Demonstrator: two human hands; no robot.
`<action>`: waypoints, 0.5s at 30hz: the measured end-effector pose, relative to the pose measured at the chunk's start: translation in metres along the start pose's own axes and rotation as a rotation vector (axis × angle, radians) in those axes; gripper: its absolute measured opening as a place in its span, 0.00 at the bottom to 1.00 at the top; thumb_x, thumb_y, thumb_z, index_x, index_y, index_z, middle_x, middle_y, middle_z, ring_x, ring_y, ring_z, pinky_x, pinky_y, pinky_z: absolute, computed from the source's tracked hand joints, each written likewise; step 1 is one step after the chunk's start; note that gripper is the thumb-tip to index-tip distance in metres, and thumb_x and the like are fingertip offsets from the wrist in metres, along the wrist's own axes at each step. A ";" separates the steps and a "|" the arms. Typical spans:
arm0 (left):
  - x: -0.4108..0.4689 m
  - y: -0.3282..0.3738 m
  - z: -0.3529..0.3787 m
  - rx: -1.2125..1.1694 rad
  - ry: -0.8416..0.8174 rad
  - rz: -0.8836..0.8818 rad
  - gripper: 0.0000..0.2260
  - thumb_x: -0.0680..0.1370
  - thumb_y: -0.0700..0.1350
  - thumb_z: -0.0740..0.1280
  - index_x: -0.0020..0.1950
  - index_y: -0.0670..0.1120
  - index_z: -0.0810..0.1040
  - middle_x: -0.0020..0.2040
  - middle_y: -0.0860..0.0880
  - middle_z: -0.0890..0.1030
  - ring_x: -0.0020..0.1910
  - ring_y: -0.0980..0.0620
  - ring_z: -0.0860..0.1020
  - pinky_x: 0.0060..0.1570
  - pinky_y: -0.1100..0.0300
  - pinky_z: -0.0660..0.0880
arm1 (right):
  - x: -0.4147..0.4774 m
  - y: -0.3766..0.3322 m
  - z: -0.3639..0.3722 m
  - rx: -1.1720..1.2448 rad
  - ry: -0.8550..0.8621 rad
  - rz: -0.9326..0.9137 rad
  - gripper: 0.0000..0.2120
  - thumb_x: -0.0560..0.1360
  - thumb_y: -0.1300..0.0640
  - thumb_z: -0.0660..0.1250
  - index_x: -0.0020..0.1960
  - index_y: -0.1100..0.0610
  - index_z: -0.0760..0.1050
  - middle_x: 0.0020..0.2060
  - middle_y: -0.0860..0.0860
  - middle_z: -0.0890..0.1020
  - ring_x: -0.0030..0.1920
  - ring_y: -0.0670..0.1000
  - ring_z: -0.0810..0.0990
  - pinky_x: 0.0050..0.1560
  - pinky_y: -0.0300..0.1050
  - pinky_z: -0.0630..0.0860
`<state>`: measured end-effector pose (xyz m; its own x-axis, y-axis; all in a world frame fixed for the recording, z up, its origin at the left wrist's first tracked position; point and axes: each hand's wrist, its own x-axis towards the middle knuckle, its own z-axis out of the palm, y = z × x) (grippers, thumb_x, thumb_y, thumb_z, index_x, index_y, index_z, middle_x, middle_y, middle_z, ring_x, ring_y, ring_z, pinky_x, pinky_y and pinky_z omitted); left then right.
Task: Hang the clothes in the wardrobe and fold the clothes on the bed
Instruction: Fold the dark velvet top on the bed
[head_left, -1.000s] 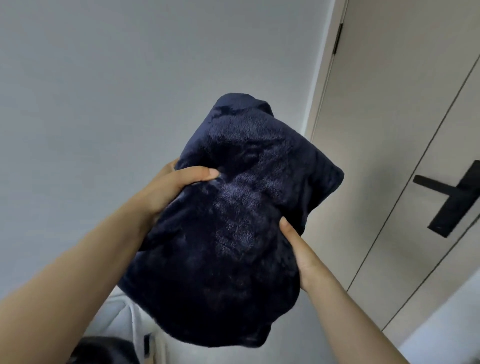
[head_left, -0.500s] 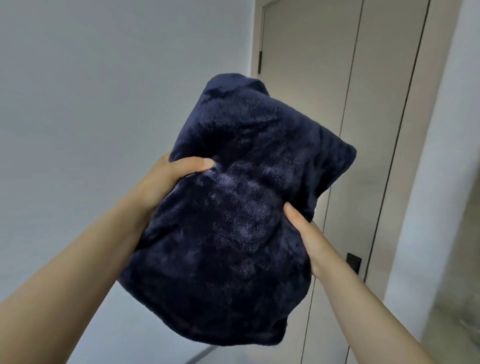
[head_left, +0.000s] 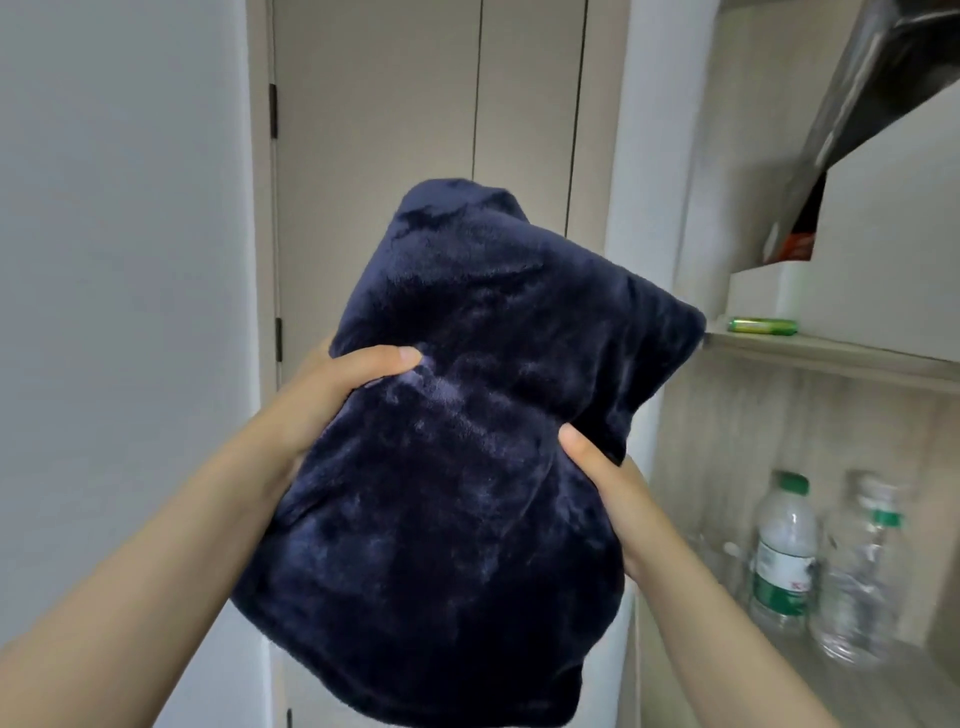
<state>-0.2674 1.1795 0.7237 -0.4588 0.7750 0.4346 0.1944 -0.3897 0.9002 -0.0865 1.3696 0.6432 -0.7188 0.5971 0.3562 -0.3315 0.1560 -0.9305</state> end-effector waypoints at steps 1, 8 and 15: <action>0.005 -0.008 0.005 -0.027 -0.009 -0.015 0.24 0.64 0.53 0.76 0.59 0.52 0.81 0.56 0.44 0.83 0.53 0.43 0.82 0.50 0.50 0.78 | -0.002 0.000 -0.007 -0.013 0.038 -0.013 0.34 0.66 0.37 0.74 0.68 0.44 0.71 0.60 0.44 0.81 0.60 0.48 0.81 0.61 0.50 0.75; 0.047 -0.043 0.026 -0.224 -0.198 -0.156 0.14 0.66 0.49 0.73 0.51 0.48 0.86 0.50 0.43 0.85 0.47 0.45 0.84 0.37 0.58 0.80 | -0.015 0.000 -0.032 -0.145 0.314 -0.092 0.33 0.61 0.34 0.75 0.63 0.43 0.75 0.56 0.43 0.83 0.56 0.45 0.82 0.57 0.46 0.77; 0.086 -0.068 0.009 -0.315 -0.350 -0.067 0.20 0.64 0.48 0.74 0.56 0.48 0.83 0.47 0.45 0.85 0.44 0.46 0.85 0.36 0.58 0.80 | -0.019 0.005 -0.008 -0.179 0.513 -0.136 0.30 0.61 0.37 0.77 0.61 0.44 0.77 0.56 0.45 0.84 0.56 0.49 0.83 0.60 0.51 0.76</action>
<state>-0.3122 1.2776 0.6998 -0.1312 0.9035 0.4080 -0.1233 -0.4232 0.8976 -0.0700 1.3659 0.6309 -0.2726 0.8617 0.4279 -0.2589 0.3627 -0.8952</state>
